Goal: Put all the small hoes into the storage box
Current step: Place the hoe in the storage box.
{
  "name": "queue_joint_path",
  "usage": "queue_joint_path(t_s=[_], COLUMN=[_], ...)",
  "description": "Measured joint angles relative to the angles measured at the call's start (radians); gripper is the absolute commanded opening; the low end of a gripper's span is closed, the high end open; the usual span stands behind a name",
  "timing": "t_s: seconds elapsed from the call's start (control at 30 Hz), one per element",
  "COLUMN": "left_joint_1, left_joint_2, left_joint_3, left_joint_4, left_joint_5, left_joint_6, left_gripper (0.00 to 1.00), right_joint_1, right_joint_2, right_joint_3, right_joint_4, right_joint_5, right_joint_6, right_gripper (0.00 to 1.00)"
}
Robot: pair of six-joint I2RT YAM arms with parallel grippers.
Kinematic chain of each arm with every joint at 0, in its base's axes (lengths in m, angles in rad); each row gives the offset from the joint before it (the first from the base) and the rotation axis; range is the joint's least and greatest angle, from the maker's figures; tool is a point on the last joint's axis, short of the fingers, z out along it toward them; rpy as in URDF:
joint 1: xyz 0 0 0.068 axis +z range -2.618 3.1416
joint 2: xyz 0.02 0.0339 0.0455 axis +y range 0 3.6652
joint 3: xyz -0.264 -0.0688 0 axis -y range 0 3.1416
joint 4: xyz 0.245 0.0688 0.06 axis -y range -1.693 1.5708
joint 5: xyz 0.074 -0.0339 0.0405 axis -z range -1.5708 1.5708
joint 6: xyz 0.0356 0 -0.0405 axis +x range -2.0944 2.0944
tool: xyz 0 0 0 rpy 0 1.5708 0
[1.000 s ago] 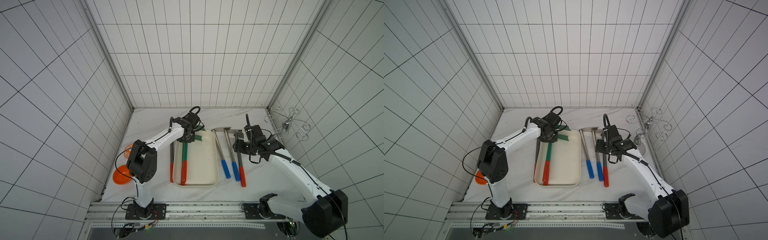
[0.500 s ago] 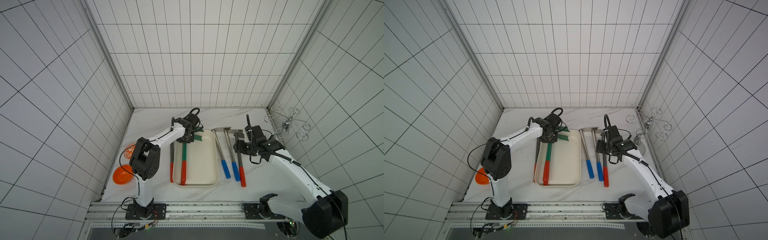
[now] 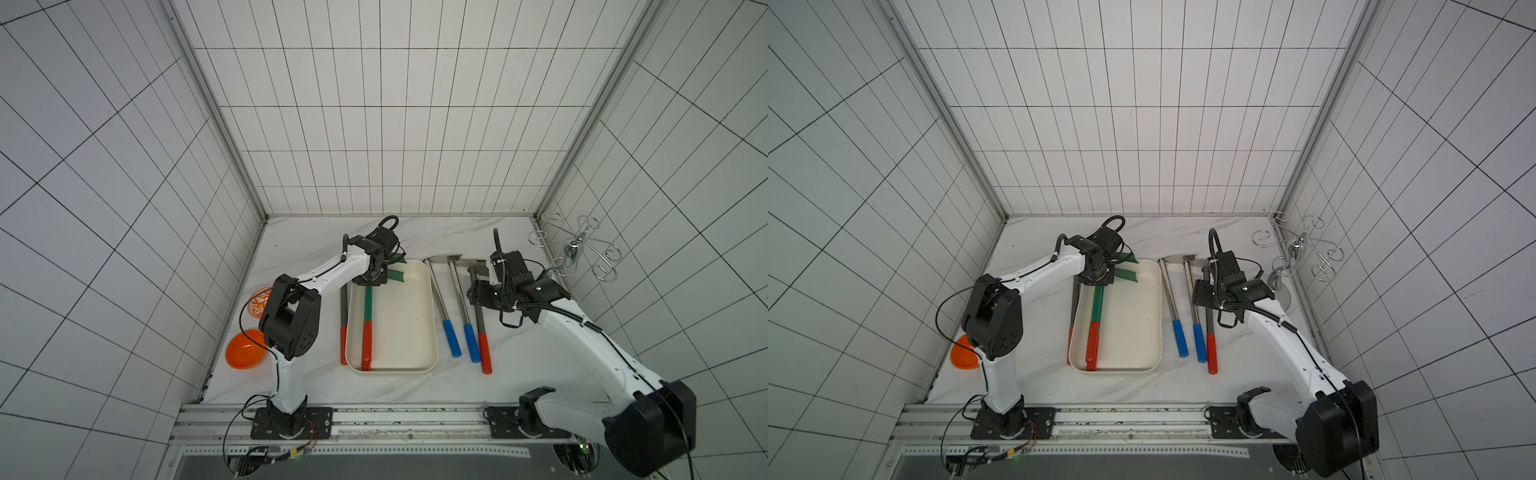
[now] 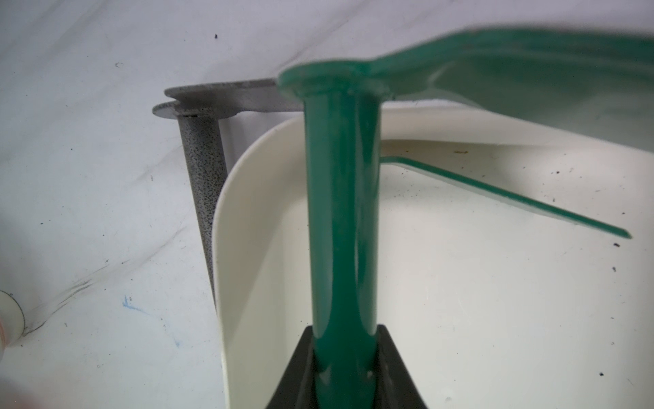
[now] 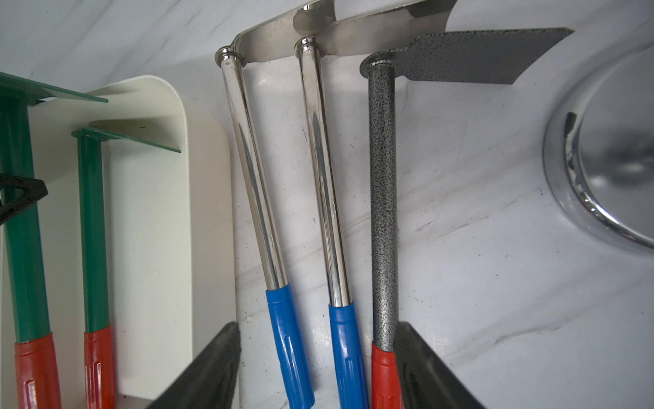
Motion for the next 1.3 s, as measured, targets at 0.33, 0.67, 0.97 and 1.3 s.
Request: queue_joint_path(t_s=[0.33,0.67,0.97,1.3], left_joint_1=[-0.008,-0.025,-0.035,-0.035], left_joint_2=[0.0,-0.01,-0.038,-0.035], left_joint_3=[-0.008,-0.008,-0.04,-0.072], left_joint_4=[0.008,0.0,0.0,0.01], left_joint_5=[0.0,-0.003,-0.003,-0.004], left_joint_6=[0.0,0.0,0.0,0.0], left_gripper=[0.0,0.0,0.0,0.0], right_joint_1=[0.0,0.0,-0.005,-0.005], right_joint_2=[0.0,0.0,0.0,0.0], right_joint_3=[-0.002,-0.002,-0.002,-0.002], right_joint_4=[0.0,0.0,0.0,0.0], right_joint_5=[0.0,-0.003,-0.004,-0.005], right_joint_6=[-0.001,-0.001,-0.001,-0.001], right_gripper=[0.7,0.7,0.7,0.7])
